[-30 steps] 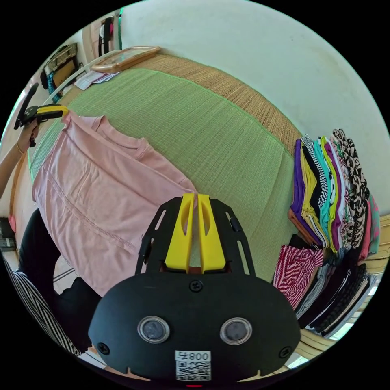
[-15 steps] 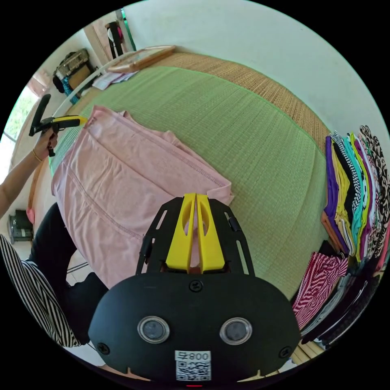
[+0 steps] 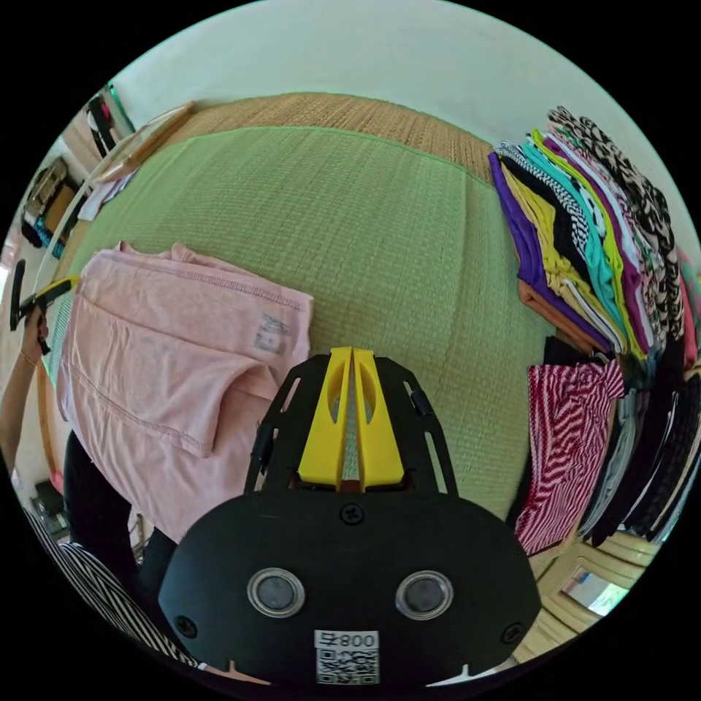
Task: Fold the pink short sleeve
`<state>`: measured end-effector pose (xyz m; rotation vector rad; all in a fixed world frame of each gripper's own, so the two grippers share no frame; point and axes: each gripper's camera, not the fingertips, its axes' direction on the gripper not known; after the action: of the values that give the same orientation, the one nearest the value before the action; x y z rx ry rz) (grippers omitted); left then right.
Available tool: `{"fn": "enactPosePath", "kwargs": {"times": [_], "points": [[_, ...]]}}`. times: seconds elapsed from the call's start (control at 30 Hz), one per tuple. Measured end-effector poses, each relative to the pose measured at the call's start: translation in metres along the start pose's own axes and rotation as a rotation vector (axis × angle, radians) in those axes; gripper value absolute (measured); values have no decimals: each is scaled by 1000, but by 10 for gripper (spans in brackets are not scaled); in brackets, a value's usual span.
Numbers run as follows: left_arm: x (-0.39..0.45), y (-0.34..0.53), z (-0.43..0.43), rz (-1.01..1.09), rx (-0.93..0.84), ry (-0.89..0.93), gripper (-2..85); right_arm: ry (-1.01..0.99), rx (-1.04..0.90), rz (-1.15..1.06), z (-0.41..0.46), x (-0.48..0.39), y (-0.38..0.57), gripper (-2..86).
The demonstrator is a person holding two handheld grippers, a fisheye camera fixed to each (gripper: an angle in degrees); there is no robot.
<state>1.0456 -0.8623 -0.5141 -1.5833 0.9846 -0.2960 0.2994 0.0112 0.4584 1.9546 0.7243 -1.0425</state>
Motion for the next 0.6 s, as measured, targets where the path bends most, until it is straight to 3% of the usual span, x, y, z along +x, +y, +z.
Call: {"fn": "enactPosePath", "kwargs": {"times": [0.3,0.6], "points": [[6,90,19,-5,3,211,44,-277,102,-15,13,13,66,51],[15,173,79,-86,-87,234,62,-454,31,-7,70,8,143,73]]}}
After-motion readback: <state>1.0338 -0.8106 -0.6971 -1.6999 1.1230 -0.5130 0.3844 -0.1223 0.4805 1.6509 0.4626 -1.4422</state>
